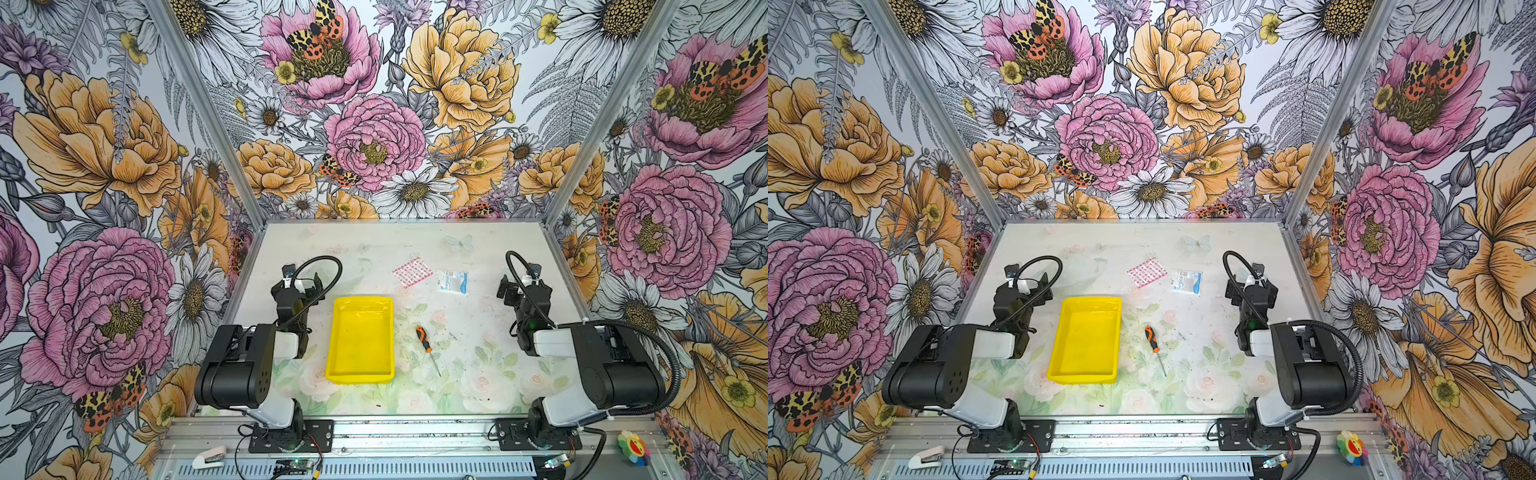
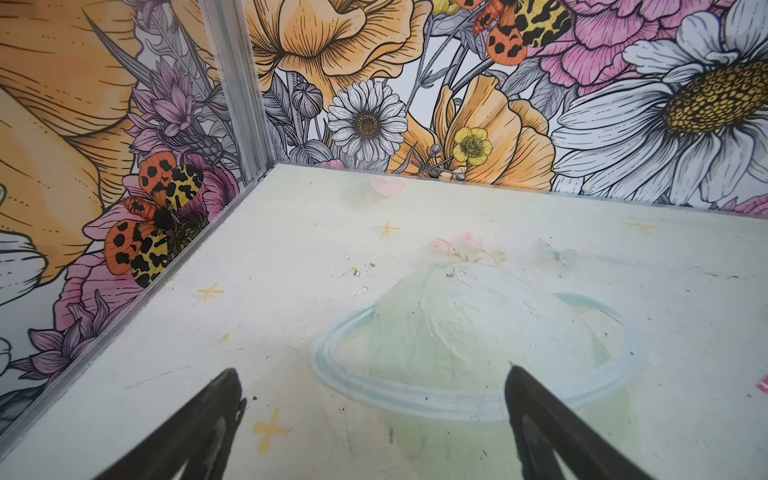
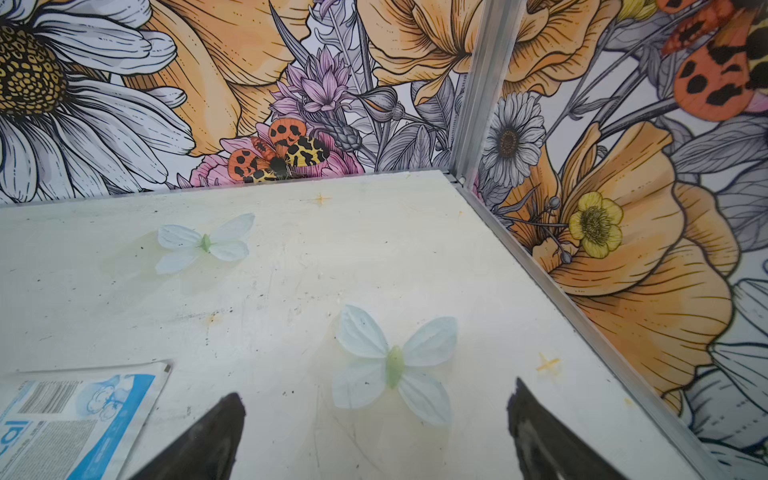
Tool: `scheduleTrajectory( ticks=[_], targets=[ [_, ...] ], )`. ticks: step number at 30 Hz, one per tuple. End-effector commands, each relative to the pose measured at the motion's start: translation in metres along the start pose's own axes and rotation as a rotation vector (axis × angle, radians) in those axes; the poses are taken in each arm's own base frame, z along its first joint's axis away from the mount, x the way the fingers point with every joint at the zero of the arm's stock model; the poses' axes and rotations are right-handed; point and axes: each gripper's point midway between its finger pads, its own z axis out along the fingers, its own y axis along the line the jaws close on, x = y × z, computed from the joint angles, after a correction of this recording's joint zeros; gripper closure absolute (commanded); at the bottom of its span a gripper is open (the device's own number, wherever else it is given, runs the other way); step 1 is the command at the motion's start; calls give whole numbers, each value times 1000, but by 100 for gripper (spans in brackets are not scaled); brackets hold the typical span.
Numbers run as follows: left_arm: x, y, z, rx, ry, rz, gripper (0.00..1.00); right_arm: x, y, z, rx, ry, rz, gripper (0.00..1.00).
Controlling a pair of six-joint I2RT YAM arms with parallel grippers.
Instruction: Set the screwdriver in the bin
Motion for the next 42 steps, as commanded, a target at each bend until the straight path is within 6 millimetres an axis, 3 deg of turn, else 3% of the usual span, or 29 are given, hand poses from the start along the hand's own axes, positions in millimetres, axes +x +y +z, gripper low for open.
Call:
scheduleTrajectory(
  ticks=[1,42],
  targets=[
    [-6,-6,3,35,-15,16,1,-7,0,0,-8,-28,2,1],
    [-8,-9,3,59,-5,14,1,-9,-1,-1,-21,-30,12,1]
  ],
)
